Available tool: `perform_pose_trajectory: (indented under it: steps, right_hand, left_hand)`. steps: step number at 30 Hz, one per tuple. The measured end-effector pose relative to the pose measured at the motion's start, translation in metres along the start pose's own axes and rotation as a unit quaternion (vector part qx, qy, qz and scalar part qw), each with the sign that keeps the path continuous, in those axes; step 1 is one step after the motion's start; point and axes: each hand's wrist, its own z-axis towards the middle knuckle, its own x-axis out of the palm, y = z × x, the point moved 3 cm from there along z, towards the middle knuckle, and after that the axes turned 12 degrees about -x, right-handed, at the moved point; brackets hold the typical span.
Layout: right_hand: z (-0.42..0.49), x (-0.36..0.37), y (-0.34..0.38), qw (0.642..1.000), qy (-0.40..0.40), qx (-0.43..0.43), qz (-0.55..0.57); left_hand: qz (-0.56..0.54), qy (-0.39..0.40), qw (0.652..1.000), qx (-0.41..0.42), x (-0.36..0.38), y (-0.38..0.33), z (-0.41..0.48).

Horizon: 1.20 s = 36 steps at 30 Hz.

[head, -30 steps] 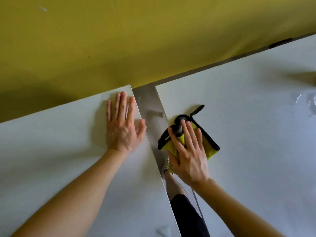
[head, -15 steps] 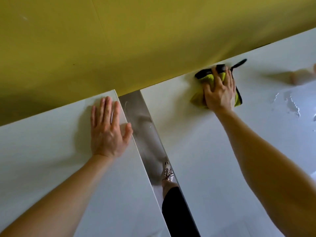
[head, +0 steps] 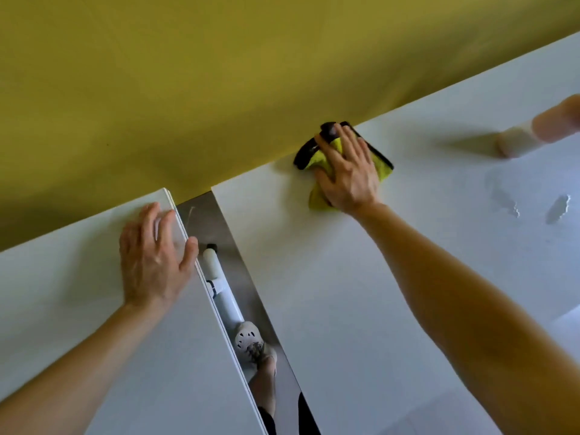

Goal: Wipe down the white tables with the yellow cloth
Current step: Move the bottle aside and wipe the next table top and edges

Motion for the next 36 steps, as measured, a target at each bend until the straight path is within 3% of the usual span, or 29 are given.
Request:
perform_pose_trajectory:
  steps: [3, 4, 5, 7, 9, 10, 11, 16, 18, 21, 24, 27, 29, 31, 33, 35, 36]
  right_hand:
    - [0.005, -0.008, -0.041, 0.979, -0.014, 0.203, -0.003]
    - [0.006, -0.004, -0.029, 0.974, -0.014, 0.226, -0.011]
    - [0.008, 0.001, -0.01, 0.979, -0.016, 0.201, -0.014]
    - [0.007, 0.016, 0.038, 0.999, 0.011, 0.031, 0.007]
    - [-0.004, 0.022, 0.055, 0.987, 0.069, -0.141, 0.028]
    - [-0.007, 0.018, 0.042, 0.979, 0.076, -0.187, 0.029]
    - [-0.007, 0.011, 0.019, 0.979, 0.072, -0.191, 0.023]
    - [0.0, -0.046, -0.119, 0.996, 0.075, -0.01, -0.045]
    - [0.013, -0.049, -0.125, 0.995, 0.087, -0.025, -0.045]
    - [0.012, -0.025, -0.07, 0.999, 0.046, 0.002, 0.005]
    - [-0.006, 0.007, 0.013, 0.99, 0.062, -0.115, 0.058]
    - [-0.009, 0.007, 0.012, 0.972, 0.069, -0.206, 0.084]
    - [-0.004, -0.011, -0.039, 0.984, 0.041, -0.155, 0.08]
    - [-0.002, -0.035, -0.104, 0.996, -0.005, 0.018, 0.092]
    - [0.006, -0.053, -0.145, 0.98, -0.054, 0.173, 0.086]
    - [0.004, -0.048, -0.135, 0.969, -0.078, 0.226, 0.063]
    - [-0.001, -0.04, -0.112, 0.973, -0.081, 0.207, 0.055]
  left_hand:
    - [-0.039, -0.004, 0.999, 0.028, -0.015, -0.042, -0.001]
    - [-0.056, -0.001, 0.998, 0.043, -0.017, -0.062, -0.003]
    - [-0.074, 0.0, 0.996, 0.053, -0.017, -0.083, -0.004]
    - [-0.108, -0.002, 0.993, 0.054, -0.014, -0.124, -0.006]
    - [-0.135, 0.015, 0.989, 0.053, -0.005, -0.156, -0.008]
    - [-0.138, 0.032, 0.988, 0.06, 0.002, -0.168, -0.009]
    - [-0.131, 0.045, 0.988, 0.072, 0.01, -0.176, -0.012]
    - [-0.072, 0.022, 0.991, 0.112, 0.037, -0.178, -0.024]
    - [-0.061, 0.013, 0.992, 0.113, 0.037, -0.177, -0.025]
    - [-0.068, 0.007, 0.991, 0.111, 0.037, -0.176, -0.025]
    - [-0.069, 0.0, 0.992, 0.105, 0.038, -0.177, -0.028]
    - [-0.074, -0.005, 0.992, 0.106, 0.038, -0.175, -0.029]
    - [-0.073, 0.002, 0.991, 0.111, 0.04, -0.175, -0.03]
    - [-0.072, 0.008, 0.991, 0.109, 0.041, -0.174, -0.032]
    - [-0.077, 0.012, 0.992, 0.104, 0.041, -0.174, -0.03]
    - [-0.084, 0.009, 0.991, 0.1, 0.04, -0.175, -0.028]
    - [-0.087, 0.006, 0.991, 0.1, 0.04, -0.175, -0.027]
